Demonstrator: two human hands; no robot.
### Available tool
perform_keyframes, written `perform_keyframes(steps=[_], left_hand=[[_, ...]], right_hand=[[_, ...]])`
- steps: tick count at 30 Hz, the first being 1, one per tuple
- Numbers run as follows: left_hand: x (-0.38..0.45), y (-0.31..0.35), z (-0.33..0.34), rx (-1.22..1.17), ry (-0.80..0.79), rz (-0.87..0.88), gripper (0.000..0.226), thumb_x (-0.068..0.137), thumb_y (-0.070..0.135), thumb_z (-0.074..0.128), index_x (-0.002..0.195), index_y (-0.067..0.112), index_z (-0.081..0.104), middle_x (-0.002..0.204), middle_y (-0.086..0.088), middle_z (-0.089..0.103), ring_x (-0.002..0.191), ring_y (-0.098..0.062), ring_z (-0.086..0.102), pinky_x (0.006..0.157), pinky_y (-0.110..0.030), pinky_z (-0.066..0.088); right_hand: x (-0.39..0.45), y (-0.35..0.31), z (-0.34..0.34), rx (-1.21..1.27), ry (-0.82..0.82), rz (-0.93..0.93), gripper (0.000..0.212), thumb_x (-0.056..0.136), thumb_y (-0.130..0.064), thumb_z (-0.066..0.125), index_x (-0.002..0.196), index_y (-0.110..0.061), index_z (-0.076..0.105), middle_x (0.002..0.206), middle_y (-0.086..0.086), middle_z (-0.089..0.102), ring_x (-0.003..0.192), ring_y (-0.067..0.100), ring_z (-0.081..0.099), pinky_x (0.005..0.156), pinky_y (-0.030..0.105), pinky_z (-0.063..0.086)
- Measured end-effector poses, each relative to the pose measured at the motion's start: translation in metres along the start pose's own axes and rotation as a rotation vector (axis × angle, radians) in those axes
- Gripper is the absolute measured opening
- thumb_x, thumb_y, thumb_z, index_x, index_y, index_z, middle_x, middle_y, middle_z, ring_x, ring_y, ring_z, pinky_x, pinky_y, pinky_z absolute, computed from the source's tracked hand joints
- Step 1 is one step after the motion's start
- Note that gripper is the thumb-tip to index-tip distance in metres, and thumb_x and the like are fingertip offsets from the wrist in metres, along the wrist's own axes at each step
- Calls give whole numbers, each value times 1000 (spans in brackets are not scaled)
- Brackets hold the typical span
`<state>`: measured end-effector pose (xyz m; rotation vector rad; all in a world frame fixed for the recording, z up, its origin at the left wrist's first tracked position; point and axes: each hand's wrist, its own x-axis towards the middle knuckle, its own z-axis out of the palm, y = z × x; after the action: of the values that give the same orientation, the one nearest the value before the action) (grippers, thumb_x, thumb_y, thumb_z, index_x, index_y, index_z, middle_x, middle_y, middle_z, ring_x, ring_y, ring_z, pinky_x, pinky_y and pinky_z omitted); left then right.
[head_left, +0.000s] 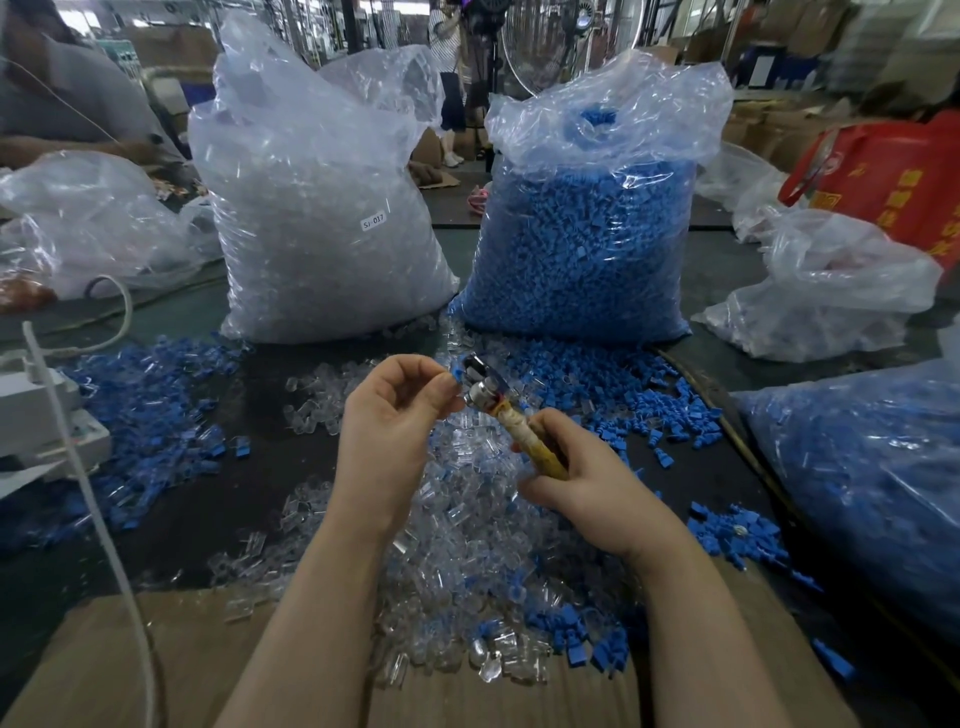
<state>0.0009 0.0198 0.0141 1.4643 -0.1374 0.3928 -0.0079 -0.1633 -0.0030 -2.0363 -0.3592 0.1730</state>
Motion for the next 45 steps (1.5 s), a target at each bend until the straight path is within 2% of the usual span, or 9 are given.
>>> perform_keyframes(steps=[8,12,18,23,28,31,37,41,45], left_hand=[[-1,0,-1,-20,-37,-4,4,90,3,64,88,7,63,73,7,67,70,-3,63,68,-14,50],[-2,3,-1,-20,-74,2,4,90,3,63,88,6,63,73,8,67,71,-3,64,69,-13,50],[-2,3,1,-10,-63,-6,2,90,3,63,89,4,62,72,7,66,70,-3,63,69,-14,50],[-2,3,1,3,-51,-3,3,91,3,62,89,5,62,70,10,65,67,-1,60,68,-14,49],[0,6,-4,11,-10,-56,4,88,5,66,88,9,65,73,4,69,70,-7,65,69,-17,53],[7,5,-28,171,167,-69,5,85,11,73,85,15,69,74,2,72,72,-10,68,71,-22,57],[6,-13,-98,977,558,-128,3,87,17,71,88,16,74,87,-6,71,84,-21,60,84,-40,47],[5,-24,-114,1135,565,-305,17,91,7,63,102,3,75,102,-26,69,100,-44,60,86,-50,49],[6,-28,-117,1212,511,-390,22,92,7,59,109,-2,71,108,-32,63,100,-48,58,83,-50,49]], right_hand=[[2,1,3,-71,-9,16,30,70,-29,56,98,-26,45,85,-3,42,72,17,39,68,36,35],[2,1,3,-74,-1,7,28,70,-26,53,96,-29,47,97,10,54,73,20,45,66,37,39],[2,3,4,-99,60,-22,21,67,-21,52,88,-25,50,73,-2,47,62,16,43,60,37,38],[3,1,7,-122,81,-24,21,66,-20,52,85,-28,50,74,-1,50,64,16,47,62,44,44],[3,3,8,-82,62,-19,23,69,-23,51,90,-30,49,71,-7,46,59,13,41,57,36,37],[3,5,6,-43,143,-19,19,73,-18,52,87,-28,45,65,-12,42,54,8,35,54,31,33],[5,17,-2,-163,403,73,16,92,-20,56,88,-29,44,68,-6,47,59,14,43,57,36,36],[5,21,-4,-415,586,227,13,95,-27,54,87,-30,45,71,-6,55,61,14,51,48,30,31],[6,24,-8,-482,623,370,8,94,-28,56,89,-25,51,73,-2,57,62,17,51,47,29,30]])
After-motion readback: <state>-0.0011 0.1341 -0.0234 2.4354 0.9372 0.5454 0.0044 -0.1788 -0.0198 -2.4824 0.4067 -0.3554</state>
